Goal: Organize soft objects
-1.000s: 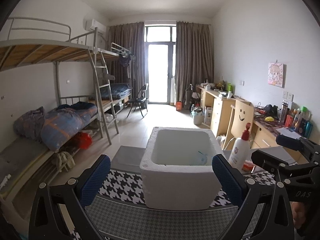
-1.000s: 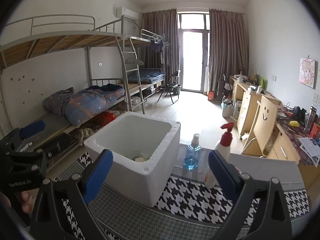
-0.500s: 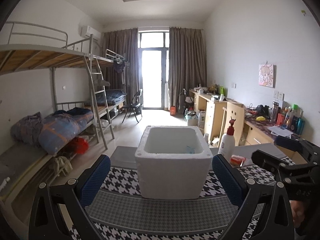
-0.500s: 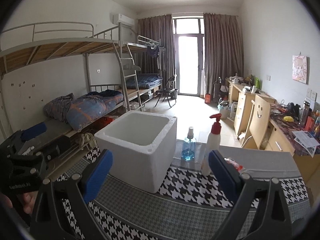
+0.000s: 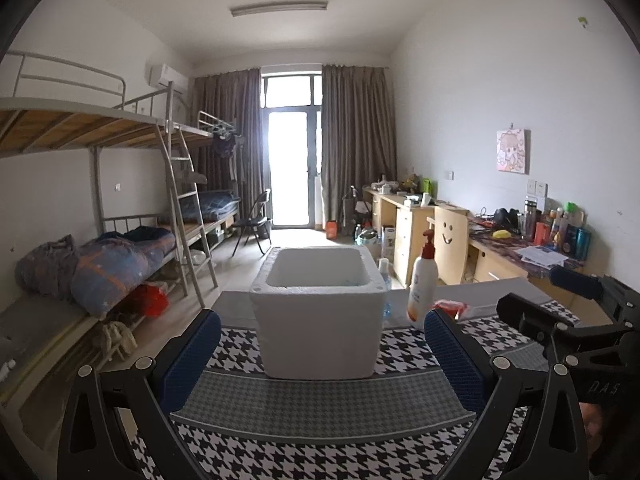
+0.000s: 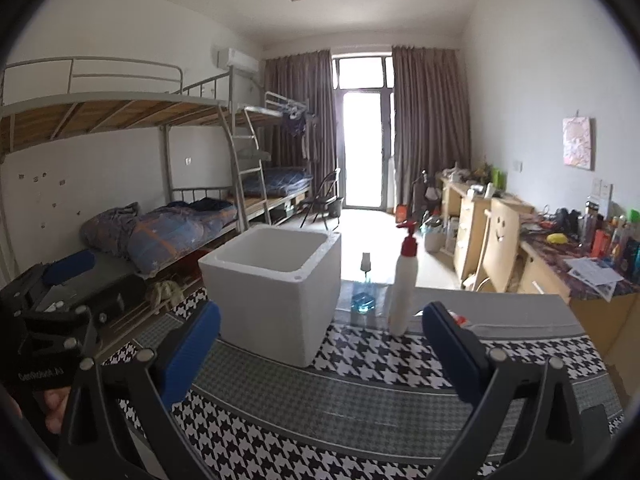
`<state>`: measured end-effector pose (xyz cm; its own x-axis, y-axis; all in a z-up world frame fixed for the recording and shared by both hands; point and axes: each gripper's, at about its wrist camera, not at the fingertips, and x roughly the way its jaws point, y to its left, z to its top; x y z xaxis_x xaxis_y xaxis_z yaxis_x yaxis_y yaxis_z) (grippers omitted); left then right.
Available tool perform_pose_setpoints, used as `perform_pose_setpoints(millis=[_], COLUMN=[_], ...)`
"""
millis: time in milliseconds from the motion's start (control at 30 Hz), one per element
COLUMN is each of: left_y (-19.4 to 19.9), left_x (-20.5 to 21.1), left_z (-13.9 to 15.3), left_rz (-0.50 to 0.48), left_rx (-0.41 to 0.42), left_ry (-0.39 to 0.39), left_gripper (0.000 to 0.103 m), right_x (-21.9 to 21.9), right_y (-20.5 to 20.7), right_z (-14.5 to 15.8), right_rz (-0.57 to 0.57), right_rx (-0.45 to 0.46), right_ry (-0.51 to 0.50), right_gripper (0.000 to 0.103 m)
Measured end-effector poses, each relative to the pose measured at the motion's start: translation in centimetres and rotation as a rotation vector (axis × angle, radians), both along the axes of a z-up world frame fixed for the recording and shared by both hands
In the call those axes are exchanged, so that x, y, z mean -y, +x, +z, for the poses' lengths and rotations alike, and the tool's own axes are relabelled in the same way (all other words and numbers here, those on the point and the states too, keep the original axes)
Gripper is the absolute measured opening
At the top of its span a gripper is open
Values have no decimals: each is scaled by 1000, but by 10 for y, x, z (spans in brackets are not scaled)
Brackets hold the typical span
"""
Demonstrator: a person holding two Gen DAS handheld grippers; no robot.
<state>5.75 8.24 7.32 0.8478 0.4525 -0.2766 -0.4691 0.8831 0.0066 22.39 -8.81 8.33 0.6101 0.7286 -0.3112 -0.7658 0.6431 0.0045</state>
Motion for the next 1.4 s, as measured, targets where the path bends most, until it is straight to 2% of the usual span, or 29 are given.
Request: perform_pose_setpoints(millis=[533,1067,1400], left_y=[-22,-29,-37], left_x=[24,29,28], left_z=[-23,-52,-57], left_rz=[-32,-34,-29], left_rx=[59,32,51], left_ry=[-25,-29,-28], left_gripper=[102,102,102], right_x=[40,62,62], right_y=[-28,-40,-41], right_z=[-25,-49,-62], right_rz=[-31,-80,-80], right_rx=[30,44,36], right_ry=[39,52,58], right_gripper=[102,102,102])
